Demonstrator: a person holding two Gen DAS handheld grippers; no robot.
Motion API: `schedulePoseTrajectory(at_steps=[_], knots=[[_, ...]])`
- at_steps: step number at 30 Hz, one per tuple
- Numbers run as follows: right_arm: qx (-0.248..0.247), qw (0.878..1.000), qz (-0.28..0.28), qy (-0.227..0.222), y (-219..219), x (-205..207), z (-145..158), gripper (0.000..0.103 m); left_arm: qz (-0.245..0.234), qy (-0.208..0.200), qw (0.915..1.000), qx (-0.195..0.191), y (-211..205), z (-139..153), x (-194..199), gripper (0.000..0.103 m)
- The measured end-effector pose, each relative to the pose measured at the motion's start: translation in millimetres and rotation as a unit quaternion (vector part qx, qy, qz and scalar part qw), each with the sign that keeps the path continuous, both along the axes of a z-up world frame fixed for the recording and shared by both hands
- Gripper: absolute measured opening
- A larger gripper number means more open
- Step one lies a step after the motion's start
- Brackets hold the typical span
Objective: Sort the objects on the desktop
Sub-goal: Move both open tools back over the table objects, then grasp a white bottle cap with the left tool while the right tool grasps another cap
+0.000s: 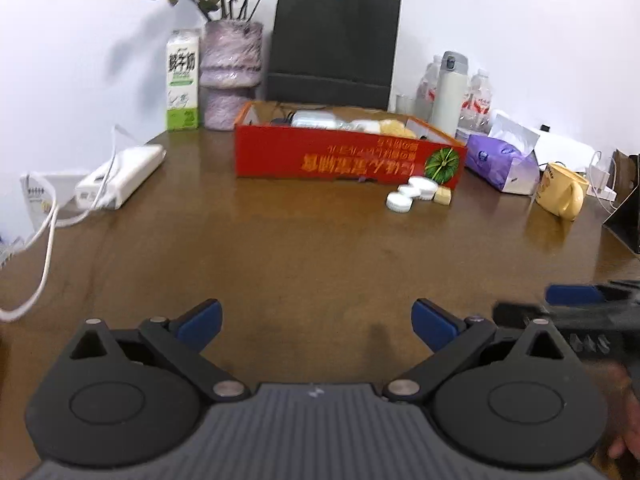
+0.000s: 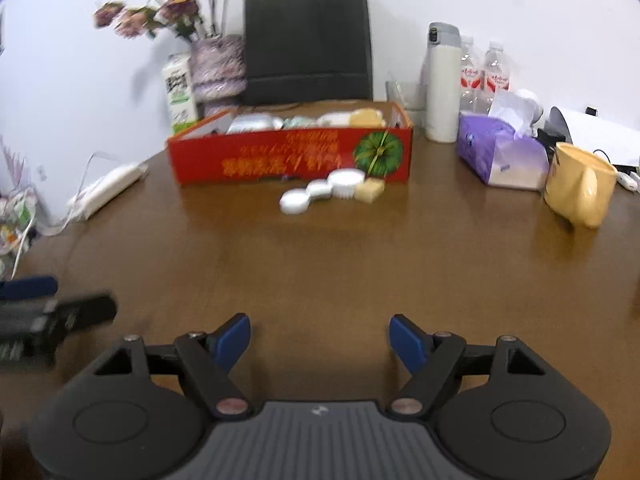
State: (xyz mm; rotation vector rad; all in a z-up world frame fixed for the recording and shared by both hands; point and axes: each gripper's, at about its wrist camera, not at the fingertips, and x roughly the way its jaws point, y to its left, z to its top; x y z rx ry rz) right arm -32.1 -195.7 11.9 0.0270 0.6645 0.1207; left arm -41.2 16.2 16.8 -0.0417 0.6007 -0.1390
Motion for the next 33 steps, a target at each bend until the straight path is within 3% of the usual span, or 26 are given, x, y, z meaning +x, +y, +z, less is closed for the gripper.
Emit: schedulePoseTrajectory(at_steps=[4, 6, 9, 23, 26, 28, 31, 33], knots=[[0.006, 1.000, 0.005, -0.019, 4.5, -32.1, 2.1, 0.085, -0.017, 0.017, 0.9997, -0.002, -0.1, -4.9, -2.5, 0.103], [0.021, 0.999, 0.000, -0.043, 3.8, -42.0, 2.9, 0.085, -0.029, 0.027, 0.9992, 0.005, -3.7, -7.4, -0.3, 0.103], [-0.001, 0.996, -0.037, -0.085, 6.2, -48.3, 4.2, 0.085, -0.030, 0.021, 0.9992, 0.014, -6.9, -8.0, -2.2, 0.103], [0.019, 0.995, -0.048, -0.081, 0.2, -48.0, 1.6, 0.085, -0.030, 0.034, 0.9988, 0.018, -8.1, -10.0, -0.4, 0.103], [0.013, 0.995, -0.052, -0.088, 0.6, -49.5, 3.6, 0.085, -0.073, 0.043, 0.9963, -0.008, -8.9, -7.6, 3.6, 0.103], [0.017, 0.996, -0.032, -0.079, -1.5, -41.1, 5.6, 0.083, -0.104, 0.023, 0.9941, -0.021, -15.3, 0.1, 10.0, 0.103], [-0.010, 0.995, -0.046, -0.092, -8.8, -17.2, 14.7, 0.083, -0.138, -0.017, 0.9902, 0.010, -37.9, 15.7, 35.6, 0.102], [-0.021, 0.994, -0.057, -0.096, -21.0, 10.3, 22.5, 0.079, -0.158, -0.020, 0.9869, 0.026, -54.0, 18.3, 66.3, 0.092]])
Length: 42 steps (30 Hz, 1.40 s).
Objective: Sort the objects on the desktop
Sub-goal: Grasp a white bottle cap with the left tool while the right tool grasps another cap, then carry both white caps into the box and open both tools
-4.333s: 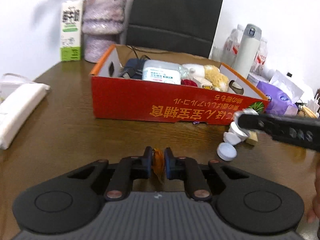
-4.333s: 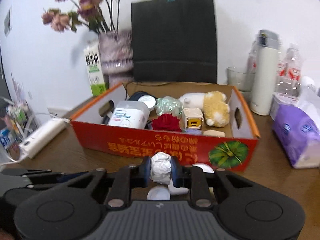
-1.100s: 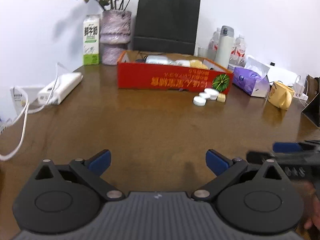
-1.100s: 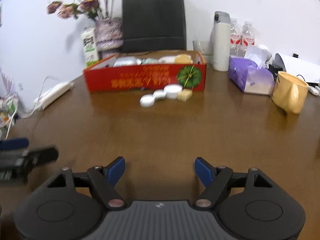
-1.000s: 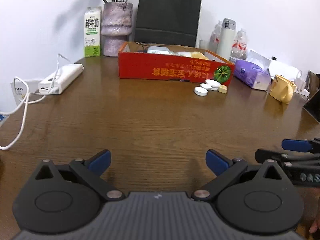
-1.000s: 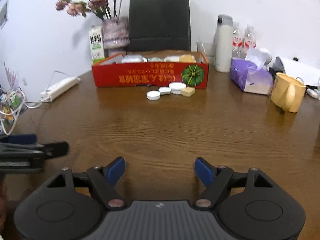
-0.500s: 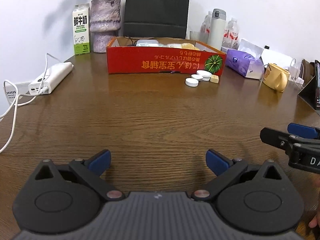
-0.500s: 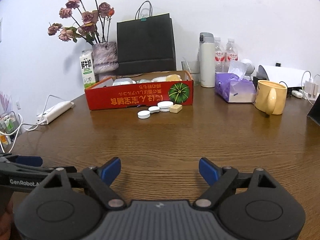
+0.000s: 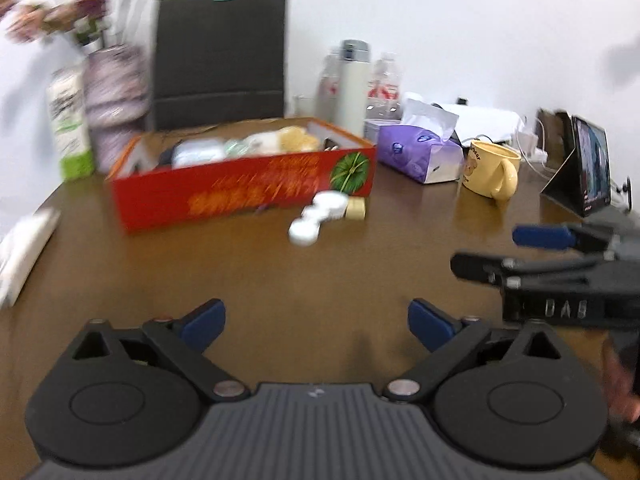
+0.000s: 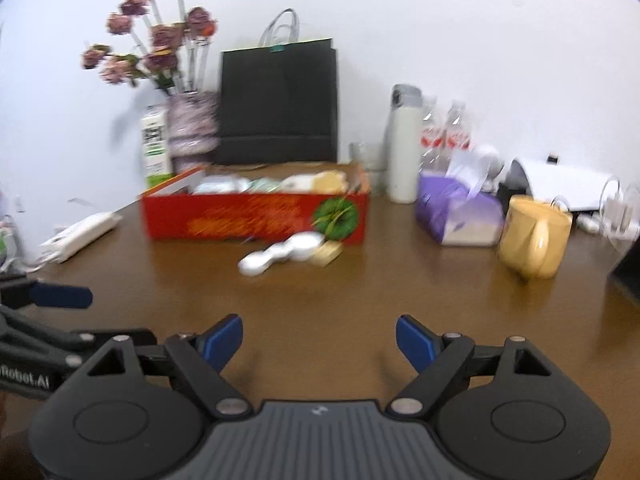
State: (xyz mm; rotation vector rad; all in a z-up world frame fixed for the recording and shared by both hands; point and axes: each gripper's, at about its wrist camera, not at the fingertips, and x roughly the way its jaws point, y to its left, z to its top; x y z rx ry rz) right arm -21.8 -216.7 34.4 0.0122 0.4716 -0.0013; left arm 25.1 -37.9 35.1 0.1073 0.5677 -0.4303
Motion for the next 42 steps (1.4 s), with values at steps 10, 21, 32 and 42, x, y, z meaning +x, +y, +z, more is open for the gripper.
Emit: schedulePoseTrajectory(at_steps=[10, 21, 32, 42], knots=[[0.042, 0.995, 0.035, 0.084, -31.6, 146.8, -6.9, 0.056, 0.004, 0.059, 0.9977, -0.032, -35.7, -29.8, 133.0, 0.041], [0.001, 0.993, 0.079, 0.082, 11.6, 214.2, -22.0, 0.038, 0.032, 0.055, 0.9968, -0.048, -3.4, -31.8, 114.6, 0.029], [0.032, 0.994, 0.075, 0.066, 19.8, 182.9, -10.1, 0.037, 0.101, 0.022, 0.9906, -0.091, 32.1, -11.9, 63.5, 0.029], [0.055, 0.993, 0.100, 0.027, 24.8, 51.1, 17.2, 0.037, 0.119, 0.037, 0.9900, -0.066, 55.7, -7.2, -25.5, 0.029]])
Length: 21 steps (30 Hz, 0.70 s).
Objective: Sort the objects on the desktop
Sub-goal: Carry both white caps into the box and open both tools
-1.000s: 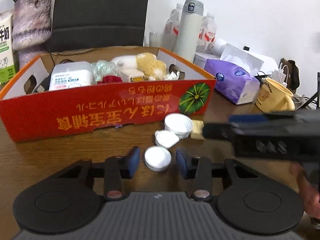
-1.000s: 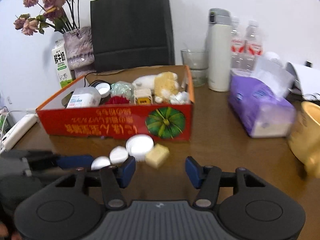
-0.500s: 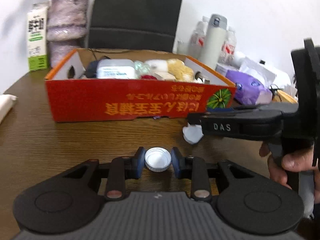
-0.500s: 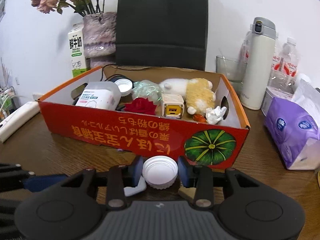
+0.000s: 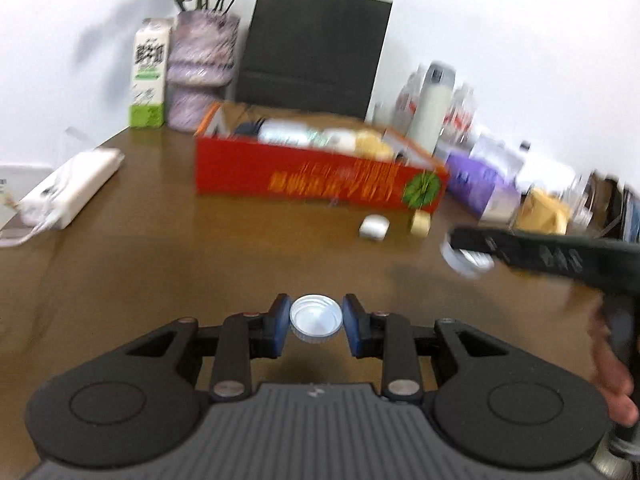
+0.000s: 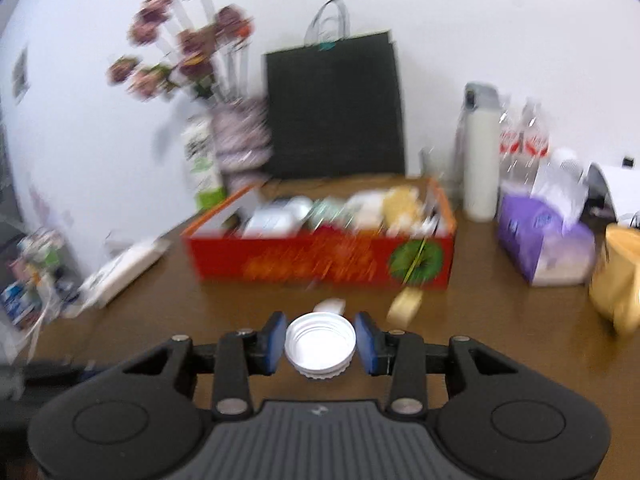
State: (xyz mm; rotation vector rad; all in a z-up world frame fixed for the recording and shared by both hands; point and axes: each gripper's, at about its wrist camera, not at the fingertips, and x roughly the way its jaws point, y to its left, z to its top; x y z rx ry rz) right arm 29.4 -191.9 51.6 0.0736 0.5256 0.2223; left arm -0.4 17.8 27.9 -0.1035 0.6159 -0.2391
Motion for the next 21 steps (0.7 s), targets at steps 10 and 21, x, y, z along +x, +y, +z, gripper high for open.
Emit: schedulePoseTrajectory(at_steps=[10, 21], knots=[[-0.014, 0.999, 0.009, 0.041, 29.4, -113.1, -39.0, 0.038, -0.012, 0.015, 0.9993, 0.032, 14.1, -15.2, -77.0, 0.030], [-0.053, 0.998, 0.027, 0.029, 53.7, -131.7, -44.2, 0.065, -0.014, 0.006, 0.9988, 0.048, 11.8, -20.2, -86.2, 0.040]])
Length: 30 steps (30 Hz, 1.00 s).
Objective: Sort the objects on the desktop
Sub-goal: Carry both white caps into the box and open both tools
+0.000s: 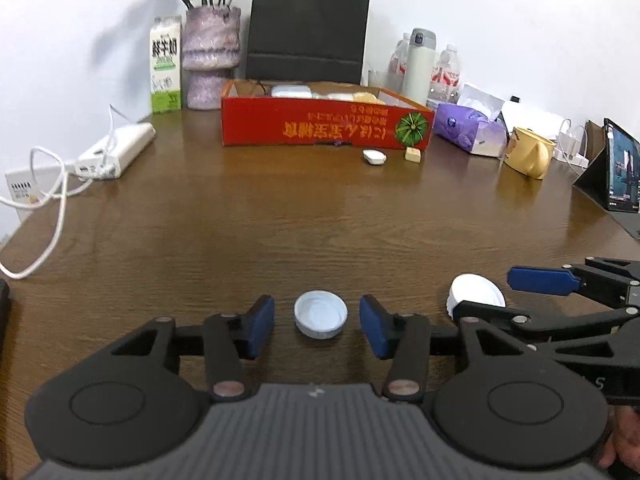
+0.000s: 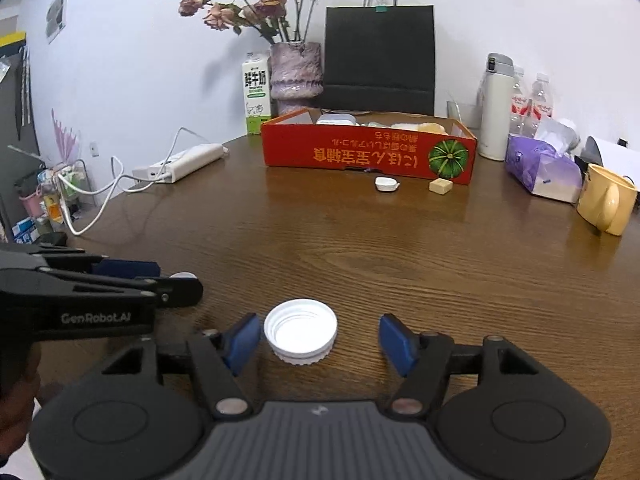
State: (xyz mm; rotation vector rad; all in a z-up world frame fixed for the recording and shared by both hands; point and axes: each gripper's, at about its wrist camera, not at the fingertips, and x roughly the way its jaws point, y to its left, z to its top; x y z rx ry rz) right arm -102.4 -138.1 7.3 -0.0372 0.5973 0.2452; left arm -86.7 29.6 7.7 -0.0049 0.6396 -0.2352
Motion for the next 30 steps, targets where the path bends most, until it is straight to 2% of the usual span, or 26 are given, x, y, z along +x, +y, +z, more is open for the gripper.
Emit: schedulePoseTrajectory(at_steps=[1, 2, 3, 6, 9, 12, 14, 15, 18, 19, 22, 24, 26, 28, 30], knots=[[-0.001, 1.000, 0.003, 0.001, 1.4, 0.9, -0.1, 0.064, 0.001, -0.006, 1.0000, 0.004, 0.0, -0.2, -0.5, 0.032], [-0.001, 1.000, 0.009, 0.003, 4.0, 2.2, -0.7, 0.055, -0.003, -0.010, 0.9999, 0.010, -1.8, -0.5, -0.1, 0.029], [0.000, 1.000, 0.019, 0.008, 6.1, 3.8, -1.6, 0.041, -0.003, -0.012, 0.9999, 0.011, -3.3, -0.3, 0.2, 0.029], [0.020, 0.999, 0.036, 0.018, 8.4, 9.0, 2.4, 0.039, -0.005, -0.024, 0.9997, 0.000, -4.7, 9.8, 5.9, 0.029], [0.028, 0.999, 0.039, -0.015, 1.6, 21.4, 25.0, 0.039, -0.014, -0.050, 0.9985, -0.017, -7.2, 36.3, 29.3, 0.029], [0.025, 0.998, 0.026, -0.056, -18.1, 59.0, 57.3, 0.039, -0.026, -0.077, 0.9964, -0.023, -16.9, 67.6, 80.6, 0.029], [0.017, 0.997, 0.008, -0.073, -32.7, 95.5, 77.6, 0.039, -0.034, -0.077, 0.9962, -0.023, -28.7, 88.2, 132.0, 0.029], [0.023, 0.997, -0.003, -0.074, -44.0, 118.7, 88.5, 0.039, -0.035, -0.069, 0.9965, -0.033, -33.6, 96.0, 158.4, 0.029], [0.092, 0.995, -0.014, -0.025, -80.6, 204.5, 110.6, 0.039, -0.044, -0.013, 0.9975, -0.054, -50.5, 105.0, 246.0, 0.029], [0.100, 0.995, -0.017, -0.005, -88.5, 232.6, 113.0, 0.039, -0.044, 0.006, 0.9976, -0.053, -56.9, 102.9, 271.5, 0.029], [0.057, 0.995, -0.066, 0.039, -98.9, 306.1, 108.4, 0.039, -0.046, 0.062, 0.9951, -0.061, -76.9, 87.6, 331.6, 0.029], [0.033, 0.995, -0.080, 0.055, -101.3, 335.1, 100.3, 0.039, -0.068, 0.079, 0.9929, -0.057, -88.2, 74.5, 350.6, 0.029], [0.013, 0.994, -0.076, 0.075, -100.0, 357.0, 89.3, 0.039, -0.067, 0.087, 0.9928, -0.048, -100.4, 63.0, 369.9, 0.029], [-0.002, 0.993, -0.082, 0.083, -99.3, 371.0, 81.6, 0.041, -0.070, 0.110, 0.9899, -0.056, -107.6, 54.9, 386.5, 0.034], [-0.015, 0.991, -0.103, 0.079, -99.9, 376.2, 78.3, 0.044, -0.058, 0.122, 0.9893, -0.054, -109.4, 52.7, 401.4, 0.060]])
